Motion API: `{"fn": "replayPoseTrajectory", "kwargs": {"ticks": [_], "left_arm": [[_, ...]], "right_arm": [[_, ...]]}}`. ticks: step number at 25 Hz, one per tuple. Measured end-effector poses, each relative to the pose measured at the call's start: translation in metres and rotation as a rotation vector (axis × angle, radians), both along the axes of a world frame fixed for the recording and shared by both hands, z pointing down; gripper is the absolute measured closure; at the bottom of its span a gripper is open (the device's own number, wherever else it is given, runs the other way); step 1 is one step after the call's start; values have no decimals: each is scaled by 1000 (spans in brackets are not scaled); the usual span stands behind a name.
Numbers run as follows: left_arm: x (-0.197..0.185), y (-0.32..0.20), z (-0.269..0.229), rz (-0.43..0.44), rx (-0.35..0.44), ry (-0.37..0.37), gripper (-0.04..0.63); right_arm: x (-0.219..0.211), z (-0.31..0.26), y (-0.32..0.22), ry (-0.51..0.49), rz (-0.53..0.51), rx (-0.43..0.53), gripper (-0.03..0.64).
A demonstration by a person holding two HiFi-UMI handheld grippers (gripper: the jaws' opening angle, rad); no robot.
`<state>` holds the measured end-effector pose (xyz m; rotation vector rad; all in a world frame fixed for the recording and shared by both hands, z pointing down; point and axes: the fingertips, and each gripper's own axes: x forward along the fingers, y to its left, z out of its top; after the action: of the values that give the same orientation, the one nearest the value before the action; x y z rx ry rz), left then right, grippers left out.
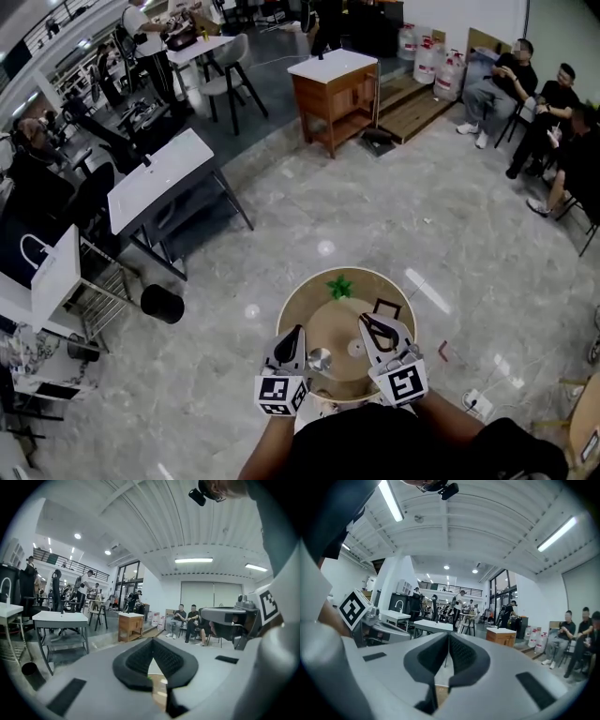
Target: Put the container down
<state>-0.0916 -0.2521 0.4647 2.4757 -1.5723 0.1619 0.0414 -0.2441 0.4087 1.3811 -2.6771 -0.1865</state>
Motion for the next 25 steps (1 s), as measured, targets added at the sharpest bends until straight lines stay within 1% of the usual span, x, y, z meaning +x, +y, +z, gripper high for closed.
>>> {"fn": "replayPoseTrajectory", "kwargs": {"ticks": [1, 7, 12, 18, 20, 23, 25], "left_arm": [[0, 1, -4, 1, 5, 2, 598], [1, 5, -22, 19, 40, -8, 598], [0, 6, -24, 24, 44, -19, 598], [-3, 8, -16, 5, 30, -23, 598], [-4, 9, -13, 6, 24, -21, 598], [-2, 8, -10, 16, 10, 2, 598], [1, 7, -9, 24, -1, 18, 598]], "right_arm": [[1, -3, 1, -3, 11, 9, 617], [5, -20, 4, -19, 27, 45, 618], [5, -23, 2, -35, 38, 35, 618], [4, -21, 2, 2, 23, 46, 618], [2, -21, 3, -3, 20, 45, 618], [1, -19, 4, -22, 3, 31, 618], [3, -16, 5, -9, -3, 25, 618]]}}
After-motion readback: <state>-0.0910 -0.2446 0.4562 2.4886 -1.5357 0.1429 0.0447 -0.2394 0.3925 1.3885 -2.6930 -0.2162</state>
